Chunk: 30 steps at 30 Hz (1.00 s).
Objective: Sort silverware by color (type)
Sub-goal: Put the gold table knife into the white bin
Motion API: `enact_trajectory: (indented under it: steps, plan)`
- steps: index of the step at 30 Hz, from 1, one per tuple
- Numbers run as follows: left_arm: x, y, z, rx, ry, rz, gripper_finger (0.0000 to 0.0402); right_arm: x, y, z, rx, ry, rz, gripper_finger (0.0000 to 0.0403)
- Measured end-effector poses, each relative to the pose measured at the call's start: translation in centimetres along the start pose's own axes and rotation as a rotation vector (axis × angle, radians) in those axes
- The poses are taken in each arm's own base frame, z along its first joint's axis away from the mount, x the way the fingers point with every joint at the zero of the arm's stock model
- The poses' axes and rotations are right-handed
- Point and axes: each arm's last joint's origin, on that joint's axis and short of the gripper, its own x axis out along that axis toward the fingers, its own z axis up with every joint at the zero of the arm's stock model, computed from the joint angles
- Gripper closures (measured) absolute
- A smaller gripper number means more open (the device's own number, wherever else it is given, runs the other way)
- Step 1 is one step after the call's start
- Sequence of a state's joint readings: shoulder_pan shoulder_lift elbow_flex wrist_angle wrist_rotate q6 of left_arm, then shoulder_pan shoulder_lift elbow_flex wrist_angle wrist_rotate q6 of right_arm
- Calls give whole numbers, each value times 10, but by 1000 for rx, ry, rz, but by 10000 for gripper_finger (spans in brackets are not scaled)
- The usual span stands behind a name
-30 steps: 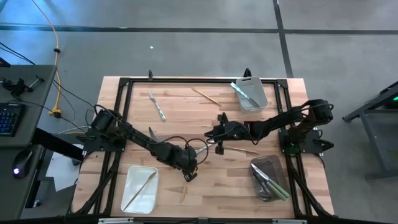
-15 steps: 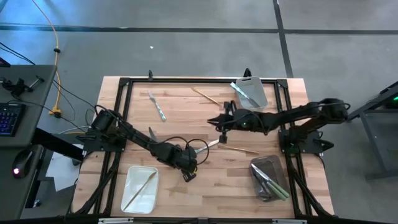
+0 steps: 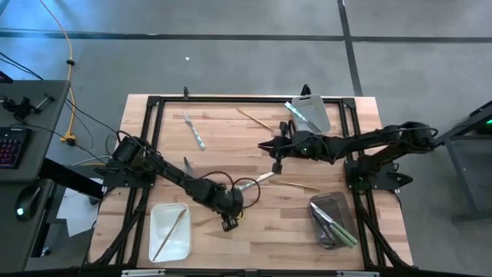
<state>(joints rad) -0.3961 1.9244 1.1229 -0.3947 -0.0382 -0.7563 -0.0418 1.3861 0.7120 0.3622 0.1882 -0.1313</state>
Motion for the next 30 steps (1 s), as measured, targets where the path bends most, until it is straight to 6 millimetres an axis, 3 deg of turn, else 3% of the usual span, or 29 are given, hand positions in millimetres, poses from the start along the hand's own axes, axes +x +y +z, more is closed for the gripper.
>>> enact_trajectory:
  steps: [7, 16, 19, 24, 30]
  plan:
    - [-8, -11, -4, 42, -85, -2, 400, -1, 6, 1, -4, -3, 17, 391]
    - [-64, -25, -2, 90, -391, 73, 399, -17, 28, 2, -59, 61, -33, 391]
    - [-73, -31, -7, 99, -424, 70, 399, -23, 37, 2, -60, 69, -38, 390]
    - [-59, -33, -15, 65, -299, 20, 389, -28, 49, 3, -48, 55, -7, 390]
    - [-23, -26, -19, 29, -153, 48, 330, -31, 59, 5, -53, 29, 12, 390]
